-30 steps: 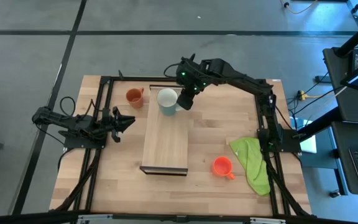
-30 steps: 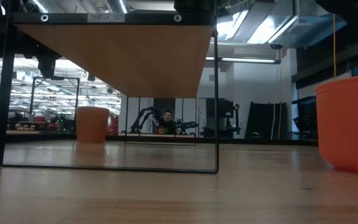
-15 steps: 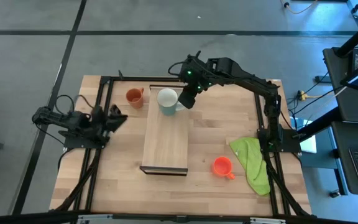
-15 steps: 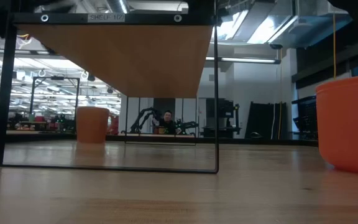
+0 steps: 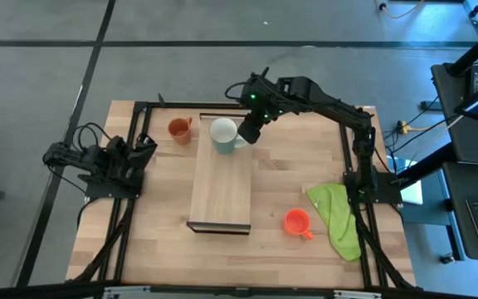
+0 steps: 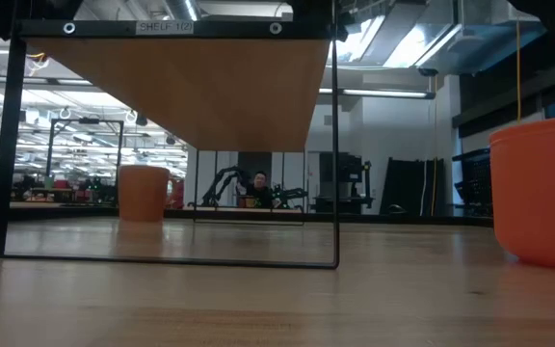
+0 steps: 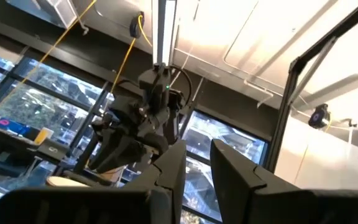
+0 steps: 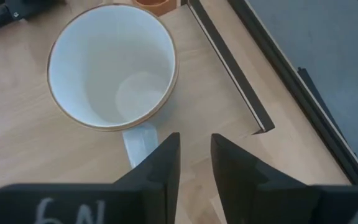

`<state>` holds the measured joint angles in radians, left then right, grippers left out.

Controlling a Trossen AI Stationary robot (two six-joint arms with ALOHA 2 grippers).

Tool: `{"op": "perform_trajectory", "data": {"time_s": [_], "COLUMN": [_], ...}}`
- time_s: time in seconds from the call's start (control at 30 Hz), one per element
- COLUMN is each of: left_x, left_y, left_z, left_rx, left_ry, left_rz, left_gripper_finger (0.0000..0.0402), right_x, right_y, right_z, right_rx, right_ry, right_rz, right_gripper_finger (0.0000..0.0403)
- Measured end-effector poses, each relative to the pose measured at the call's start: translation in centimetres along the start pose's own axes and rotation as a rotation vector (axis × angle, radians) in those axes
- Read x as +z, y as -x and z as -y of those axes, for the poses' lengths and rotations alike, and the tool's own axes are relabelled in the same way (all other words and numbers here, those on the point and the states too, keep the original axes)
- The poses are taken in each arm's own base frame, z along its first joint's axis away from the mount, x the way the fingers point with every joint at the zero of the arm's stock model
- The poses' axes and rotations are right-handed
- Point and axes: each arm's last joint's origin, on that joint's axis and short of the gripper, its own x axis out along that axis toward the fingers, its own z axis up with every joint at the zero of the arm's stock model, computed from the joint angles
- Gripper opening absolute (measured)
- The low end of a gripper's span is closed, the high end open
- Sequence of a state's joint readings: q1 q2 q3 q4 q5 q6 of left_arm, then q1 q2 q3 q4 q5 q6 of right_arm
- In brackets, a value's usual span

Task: Stack small to large cups/mugs on shelf
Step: Put the brown mug on the shelf

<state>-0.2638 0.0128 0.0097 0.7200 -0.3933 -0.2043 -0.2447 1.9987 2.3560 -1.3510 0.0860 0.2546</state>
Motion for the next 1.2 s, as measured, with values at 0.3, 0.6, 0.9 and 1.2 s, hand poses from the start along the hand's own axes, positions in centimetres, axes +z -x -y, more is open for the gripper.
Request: {"op": "perform_trajectory", "data": {"time_s": [0.3, 0.6, 0.9, 1.2], "left_x": [0.9, 1.4, 1.7, 2.5], "left_y": [0.0, -0.2, -0.1, -0.5], "left_z": [0.2, 0.3, -0.1, 0.7], "left_rx": [-0.034, -0.015, 0.127, -0.031], "left_ry": [0.054, 0.148, 0.032, 0.064], "left_rz": [0.079, 0.096, 0.147, 0.117], "left_gripper_finger": [0.0069, 0.0069, 0.0069, 0.0069], "right_x": [0.0, -0.1, -0.1, 0.0], "right_y": [0.0, 0.0, 0.0, 0.0], "right_z": [0.0, 0.0, 0.1, 0.0], "right_rx": [-0.001, -0.002, -0.028, -0.025], "right_ry": [-0.025, -0.056, -0.062, -0.053], "right_rz": [0.000, -0.006, -0.003, 0.009], "right_gripper_finger": [0.0092, 0.0092, 0.0092, 0.0092]}}
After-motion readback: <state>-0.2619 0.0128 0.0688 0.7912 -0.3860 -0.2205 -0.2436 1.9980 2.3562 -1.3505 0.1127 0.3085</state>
